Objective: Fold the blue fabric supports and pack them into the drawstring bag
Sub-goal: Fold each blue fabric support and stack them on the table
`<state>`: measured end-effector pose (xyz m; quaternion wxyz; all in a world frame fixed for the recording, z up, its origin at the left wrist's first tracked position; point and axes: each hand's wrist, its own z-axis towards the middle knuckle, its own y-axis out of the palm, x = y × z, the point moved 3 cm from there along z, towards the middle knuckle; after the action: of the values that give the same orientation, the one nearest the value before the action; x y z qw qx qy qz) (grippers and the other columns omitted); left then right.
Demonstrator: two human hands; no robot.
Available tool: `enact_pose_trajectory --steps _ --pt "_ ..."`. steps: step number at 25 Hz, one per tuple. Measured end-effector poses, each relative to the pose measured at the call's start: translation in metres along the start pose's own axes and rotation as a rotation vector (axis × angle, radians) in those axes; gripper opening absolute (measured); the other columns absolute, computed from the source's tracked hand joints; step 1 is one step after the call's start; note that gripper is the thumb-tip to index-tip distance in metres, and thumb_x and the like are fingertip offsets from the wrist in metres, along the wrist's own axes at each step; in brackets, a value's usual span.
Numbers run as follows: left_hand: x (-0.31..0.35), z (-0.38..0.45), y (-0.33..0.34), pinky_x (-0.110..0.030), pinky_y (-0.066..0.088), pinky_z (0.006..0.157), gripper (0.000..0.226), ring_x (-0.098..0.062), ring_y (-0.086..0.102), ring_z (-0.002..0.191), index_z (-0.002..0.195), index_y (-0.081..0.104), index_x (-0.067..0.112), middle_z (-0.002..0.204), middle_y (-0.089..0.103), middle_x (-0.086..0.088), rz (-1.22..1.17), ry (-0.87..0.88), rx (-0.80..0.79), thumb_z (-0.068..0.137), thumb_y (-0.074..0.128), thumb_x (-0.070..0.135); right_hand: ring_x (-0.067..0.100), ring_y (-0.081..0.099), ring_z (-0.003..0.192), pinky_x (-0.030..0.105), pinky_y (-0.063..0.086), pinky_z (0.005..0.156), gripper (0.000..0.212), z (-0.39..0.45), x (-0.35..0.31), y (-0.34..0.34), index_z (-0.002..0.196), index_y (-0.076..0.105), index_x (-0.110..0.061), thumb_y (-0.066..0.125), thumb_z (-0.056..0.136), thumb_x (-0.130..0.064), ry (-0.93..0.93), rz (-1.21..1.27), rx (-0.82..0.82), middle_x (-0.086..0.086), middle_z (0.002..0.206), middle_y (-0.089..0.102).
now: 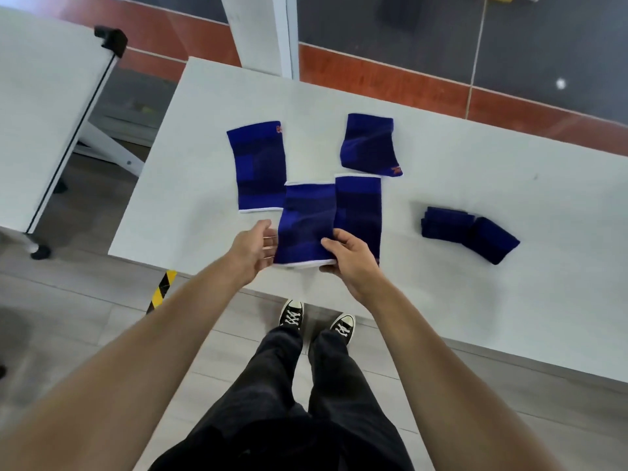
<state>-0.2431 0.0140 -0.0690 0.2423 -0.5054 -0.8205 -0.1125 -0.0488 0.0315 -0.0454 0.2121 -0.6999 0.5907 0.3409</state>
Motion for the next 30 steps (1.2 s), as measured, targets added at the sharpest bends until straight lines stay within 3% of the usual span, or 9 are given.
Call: enact_pose_trajectory --steps 3,6,10,13,15,18,22,25,30 --pt "0.017 0.002 0.016 -0.032 0.053 0.070 0.027 -0.017 0.062 0.068 0.100 0.065 0.011 0.087 0.068 -0.004 -0.110 -0.140 -0.183 0.096 0.058 0.036 0.007 0.060 0.074 0.025 0.050 0.067 0.019 -0.015 0.003 -0.014 0.095 0.069 -0.014 0.054 0.100 -0.004 -0.152 -0.181 -0.016 -0.003 0.081 0.067" --pt "0.033 0.006 0.039 -0.032 0.054 0.069 0.014 -0.017 0.064 0.075 0.106 0.066 0.017 0.095 0.068 -0.002 -0.007 0.017 -0.171 0.097 0.061 0.026 0.011 0.050 0.070 0.028 0.042 0.066 0.013 -0.019 0.008 -0.032 0.093 0.068 -0.013 0.057 0.098 -0.009 -0.192 -0.285 0.058 0.002 0.076 0.059" --pt "0.060 0.002 0.074 -0.030 0.057 0.066 0.017 -0.015 0.066 0.081 0.114 0.064 0.020 0.099 0.069 0.001 0.110 0.303 -0.168 0.099 0.057 0.016 0.006 0.051 0.064 0.022 0.043 0.060 0.012 -0.024 0.013 -0.057 0.091 0.068 -0.017 0.061 0.100 -0.023 -0.212 -0.253 0.265 0.004 0.075 0.065" --pt "0.064 0.007 0.099 -0.030 0.057 0.066 0.016 -0.018 0.068 0.083 0.111 0.064 0.024 0.101 0.070 -0.004 0.216 0.339 -0.235 0.099 0.058 0.016 0.013 0.054 0.065 0.030 0.045 0.060 0.013 -0.023 0.022 -0.073 0.090 0.067 -0.019 0.062 0.099 -0.027 -0.204 -0.227 0.389 0.010 0.076 0.067" --pt "0.059 0.015 0.113 -0.030 0.057 0.066 0.016 -0.018 0.068 0.085 0.111 0.064 0.025 0.101 0.069 -0.005 0.293 0.341 -0.247 0.099 0.058 0.017 0.012 0.057 0.064 0.025 0.046 0.058 0.010 -0.021 0.027 -0.081 0.092 0.068 -0.023 0.062 0.099 -0.028 -0.173 -0.220 0.447 0.005 0.076 0.069" --pt "0.052 0.030 0.126 -0.038 0.061 0.073 0.014 -0.020 0.068 0.081 0.108 0.065 0.025 0.092 0.069 -0.004 0.346 0.361 -0.208 0.098 0.061 0.017 0.008 0.060 0.063 0.011 0.041 0.052 0.012 -0.016 0.032 -0.090 0.093 0.066 -0.026 0.061 0.099 -0.034 -0.111 -0.311 0.494 -0.007 0.075 0.070" --pt "0.043 0.048 0.130 -0.035 0.055 0.071 0.012 -0.016 0.065 0.068 0.104 0.067 0.025 0.084 0.069 -0.003 0.397 0.419 -0.095 0.093 0.068 0.021 0.007 0.067 0.070 0.022 0.042 0.057 0.017 -0.008 0.036 -0.096 0.096 0.062 -0.026 0.056 0.100 -0.042 -0.050 -0.450 0.513 -0.012 0.078 0.069" --pt "0.044 0.053 0.128 -0.034 0.057 0.075 0.022 -0.020 0.069 0.080 0.109 0.064 0.026 0.088 0.071 0.000 0.490 0.481 0.012 0.088 0.072 0.028 0.012 0.070 0.071 0.028 0.051 0.060 0.016 -0.002 0.039 -0.097 0.097 0.059 -0.026 0.058 0.099 -0.042 -0.024 -0.462 0.517 -0.012 0.078 0.069" --pt "0.038 0.014 0.118 -0.029 0.053 0.079 0.020 -0.012 0.062 0.078 0.117 0.060 0.019 0.108 0.066 0.006 0.702 0.899 0.112 0.097 0.060 0.018 0.016 0.064 0.074 0.031 0.051 0.065 0.017 -0.001 0.040 -0.097 0.100 0.051 -0.021 0.065 0.095 -0.030 -0.041 -0.464 0.574 -0.006 0.081 0.066"
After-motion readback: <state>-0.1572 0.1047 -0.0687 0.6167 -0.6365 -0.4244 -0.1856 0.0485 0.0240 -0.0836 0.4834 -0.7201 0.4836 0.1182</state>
